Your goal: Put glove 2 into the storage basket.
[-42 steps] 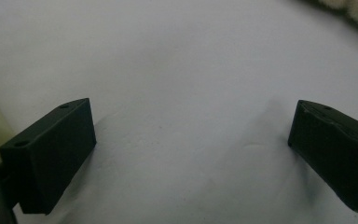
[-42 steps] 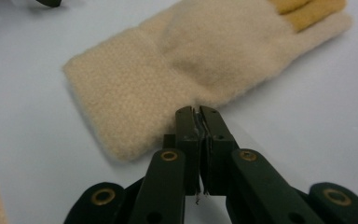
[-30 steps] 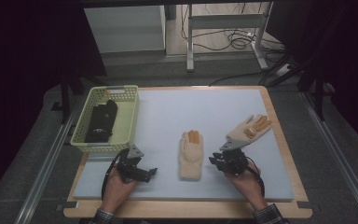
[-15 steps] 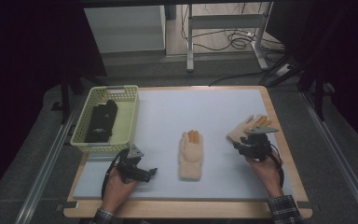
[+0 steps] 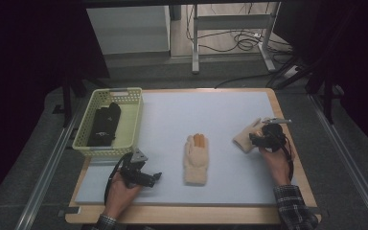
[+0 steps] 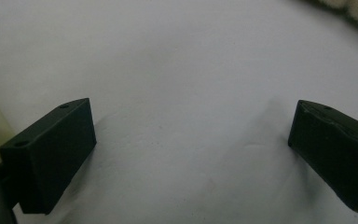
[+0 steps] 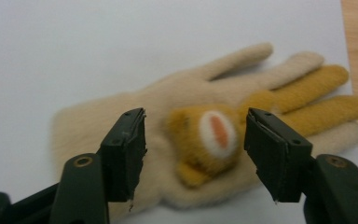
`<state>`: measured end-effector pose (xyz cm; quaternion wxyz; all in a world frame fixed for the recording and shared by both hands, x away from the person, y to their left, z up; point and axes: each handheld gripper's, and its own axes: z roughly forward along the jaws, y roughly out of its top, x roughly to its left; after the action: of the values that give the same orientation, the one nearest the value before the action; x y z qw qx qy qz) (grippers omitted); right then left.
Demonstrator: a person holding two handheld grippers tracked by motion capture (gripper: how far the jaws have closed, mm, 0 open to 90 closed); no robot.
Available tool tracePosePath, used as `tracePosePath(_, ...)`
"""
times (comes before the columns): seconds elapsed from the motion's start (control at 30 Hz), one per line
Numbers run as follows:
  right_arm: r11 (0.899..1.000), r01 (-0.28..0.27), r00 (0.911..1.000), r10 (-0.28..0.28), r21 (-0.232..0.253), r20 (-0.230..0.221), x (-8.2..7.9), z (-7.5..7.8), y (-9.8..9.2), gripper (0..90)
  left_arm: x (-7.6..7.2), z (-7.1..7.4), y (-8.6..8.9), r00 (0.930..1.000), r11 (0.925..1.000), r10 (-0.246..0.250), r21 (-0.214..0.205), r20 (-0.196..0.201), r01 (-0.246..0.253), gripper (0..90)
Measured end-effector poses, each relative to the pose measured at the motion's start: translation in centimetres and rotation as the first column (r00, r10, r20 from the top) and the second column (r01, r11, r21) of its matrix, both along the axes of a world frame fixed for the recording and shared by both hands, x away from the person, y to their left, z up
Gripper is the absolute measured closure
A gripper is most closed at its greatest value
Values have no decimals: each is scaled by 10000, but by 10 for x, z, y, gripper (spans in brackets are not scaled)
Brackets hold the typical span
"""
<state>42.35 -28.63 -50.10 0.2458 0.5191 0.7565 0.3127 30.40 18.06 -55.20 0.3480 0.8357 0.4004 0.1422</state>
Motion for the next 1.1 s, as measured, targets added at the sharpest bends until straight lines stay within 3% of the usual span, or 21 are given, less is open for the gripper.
tracePosePath(0.2,9994,326,9994,-324,133,-141,14,-12,-3,373,0,0,0,10000,10000,-2,1,0,2,8)
tracePosePath(0.3,9990,390,9992,-393,-239,-119,14,-15,-1,497,0,0,0,10000,10000,0,1,1,0,8)
tracePosePath(0.37,9992,365,9992,-367,-175,-134,13,-15,-1,560,0,0,0,10000,10000,1,4,4,-1,8)
tracePosePath(0.57,9996,293,9996,-293,19,-42,10,-12,-4,607,0,0,0,10000,10000,-2,3,0,2,8)
tracePosePath(0.73,9989,11,9999,-18,474,151,4,-1,-7,606,0,0,0,10000,10000,-1,5,1,1,8)
tracePosePath(0.87,9978,-383,9988,366,535,320,-3,11,-3,605,0,0,0,10000,10000,0,6,1,0,8)
tracePosePath(1.1,9891,-1304,9899,1261,679,641,-18,32,12,603,0,0,0,10000,10000,2,6,-1,-2,8)
